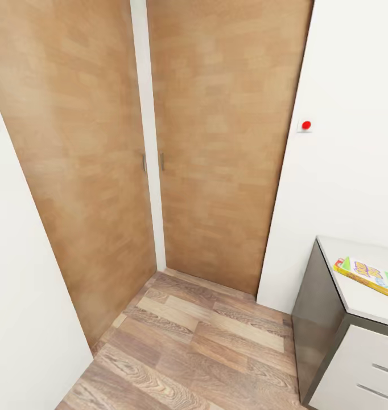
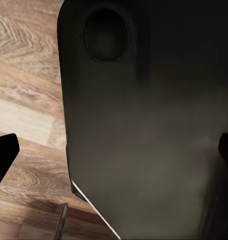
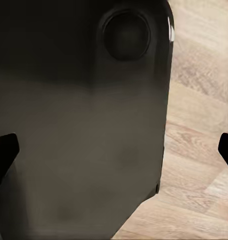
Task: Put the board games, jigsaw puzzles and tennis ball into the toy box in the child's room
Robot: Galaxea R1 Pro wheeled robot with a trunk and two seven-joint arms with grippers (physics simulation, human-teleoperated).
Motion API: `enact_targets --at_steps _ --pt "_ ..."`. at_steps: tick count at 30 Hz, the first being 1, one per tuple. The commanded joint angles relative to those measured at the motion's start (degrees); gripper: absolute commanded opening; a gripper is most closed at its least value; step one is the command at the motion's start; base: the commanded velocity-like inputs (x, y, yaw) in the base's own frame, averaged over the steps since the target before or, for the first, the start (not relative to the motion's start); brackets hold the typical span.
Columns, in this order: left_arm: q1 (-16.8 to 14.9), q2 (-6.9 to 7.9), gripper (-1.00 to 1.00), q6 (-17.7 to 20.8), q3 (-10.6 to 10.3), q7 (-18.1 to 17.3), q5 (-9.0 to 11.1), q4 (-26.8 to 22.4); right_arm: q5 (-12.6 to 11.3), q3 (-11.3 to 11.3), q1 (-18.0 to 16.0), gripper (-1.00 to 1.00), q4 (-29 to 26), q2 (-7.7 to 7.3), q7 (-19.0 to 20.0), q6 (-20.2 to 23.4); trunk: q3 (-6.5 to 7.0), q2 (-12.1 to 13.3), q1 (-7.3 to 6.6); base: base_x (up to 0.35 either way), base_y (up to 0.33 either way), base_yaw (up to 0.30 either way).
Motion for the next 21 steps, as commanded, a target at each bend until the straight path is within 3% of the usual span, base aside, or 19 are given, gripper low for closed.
enact_targets --at_steps 1,8,21 --pt "0.3 -0.33 1.00 0.2 0.0 -0.3 -0.3 0.3 -0.3 -0.2 0.3 1.00 0.3 0.33 -0.3 0.3 -0.03 0.0 0.00 0.000 0.000 0.000" --pt "0.9 -1.71 1.00 -0.3 0.2 -0.2 0.2 -0.4 -0.6 -0.6 0.1 1.00 -0.4 1.98 -0.3 -0.3 -0.03 0.0 0.00 0.000 0.000 0.000" --pt "0.7 -1.76 1.00 -0.4 0.3 -0.1 0.2 -0.6 -0.6 -0.9 -0.1 1.00 -0.5 2.37 -0.3 -1.7 0.01 0.0 0.00 0.000 0.000 -0.037"
